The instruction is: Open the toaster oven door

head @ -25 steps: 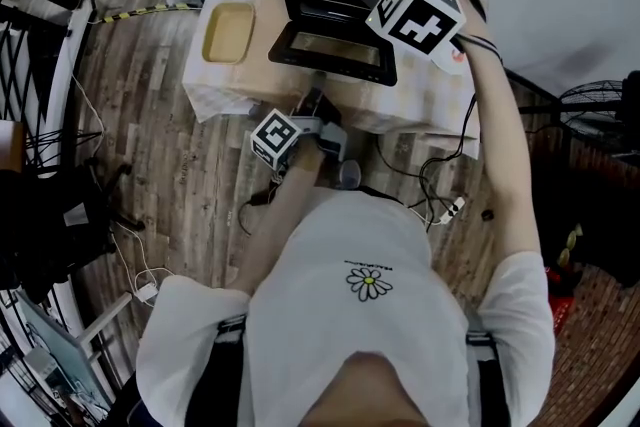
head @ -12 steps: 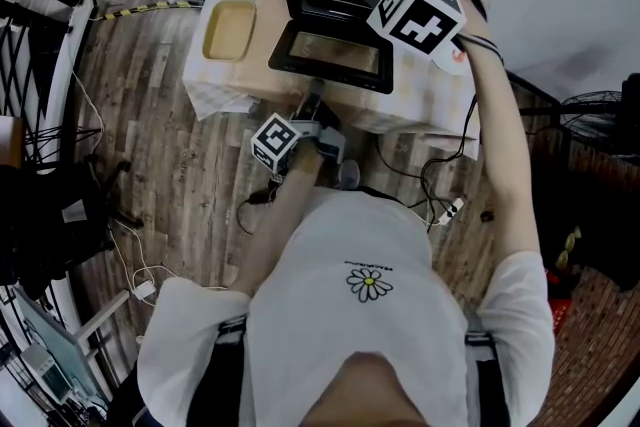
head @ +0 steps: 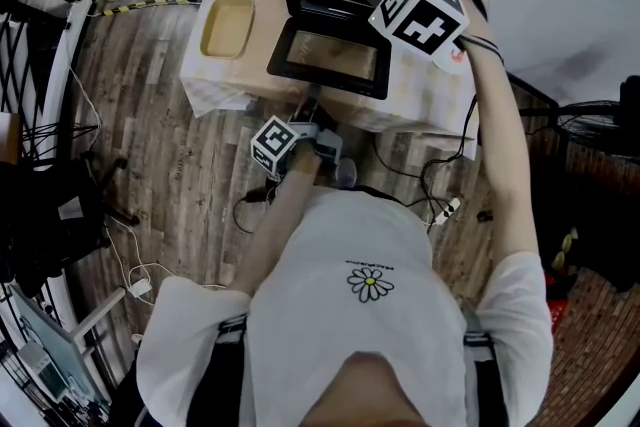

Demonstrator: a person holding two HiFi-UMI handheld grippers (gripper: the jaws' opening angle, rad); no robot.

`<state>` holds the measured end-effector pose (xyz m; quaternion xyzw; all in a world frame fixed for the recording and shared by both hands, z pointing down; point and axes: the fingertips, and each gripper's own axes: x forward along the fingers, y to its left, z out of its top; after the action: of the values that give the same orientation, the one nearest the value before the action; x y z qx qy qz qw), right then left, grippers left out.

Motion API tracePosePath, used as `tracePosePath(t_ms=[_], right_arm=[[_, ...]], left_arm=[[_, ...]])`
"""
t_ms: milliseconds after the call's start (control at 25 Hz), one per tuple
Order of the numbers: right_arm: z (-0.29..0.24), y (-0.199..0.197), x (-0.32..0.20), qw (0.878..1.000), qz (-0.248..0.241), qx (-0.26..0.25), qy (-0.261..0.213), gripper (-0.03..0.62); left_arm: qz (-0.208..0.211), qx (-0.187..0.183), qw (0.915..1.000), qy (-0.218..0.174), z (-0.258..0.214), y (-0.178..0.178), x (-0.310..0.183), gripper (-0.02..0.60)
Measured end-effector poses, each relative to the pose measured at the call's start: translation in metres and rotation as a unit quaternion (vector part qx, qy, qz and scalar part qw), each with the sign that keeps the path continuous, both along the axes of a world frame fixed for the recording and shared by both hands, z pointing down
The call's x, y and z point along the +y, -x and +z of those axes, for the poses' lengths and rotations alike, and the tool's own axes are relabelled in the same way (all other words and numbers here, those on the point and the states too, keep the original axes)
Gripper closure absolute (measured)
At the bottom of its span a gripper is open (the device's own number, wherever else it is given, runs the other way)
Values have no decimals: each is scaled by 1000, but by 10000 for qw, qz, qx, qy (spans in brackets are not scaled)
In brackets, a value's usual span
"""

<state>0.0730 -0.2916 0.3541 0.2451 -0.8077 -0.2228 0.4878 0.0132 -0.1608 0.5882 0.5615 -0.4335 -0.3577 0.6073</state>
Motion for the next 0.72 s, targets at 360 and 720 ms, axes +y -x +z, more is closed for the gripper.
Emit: tracePosePath(t_ms=[360, 720], right_arm=[[1, -2, 0, 10000, -28, -41, 27, 424], [4, -2, 1, 9999, -40, -95, 37, 424]], left_arm=[[-61, -15, 9998, 173, 15, -1, 2, 548], [-47, -142, 9989, 456, 33, 1, 5, 561]])
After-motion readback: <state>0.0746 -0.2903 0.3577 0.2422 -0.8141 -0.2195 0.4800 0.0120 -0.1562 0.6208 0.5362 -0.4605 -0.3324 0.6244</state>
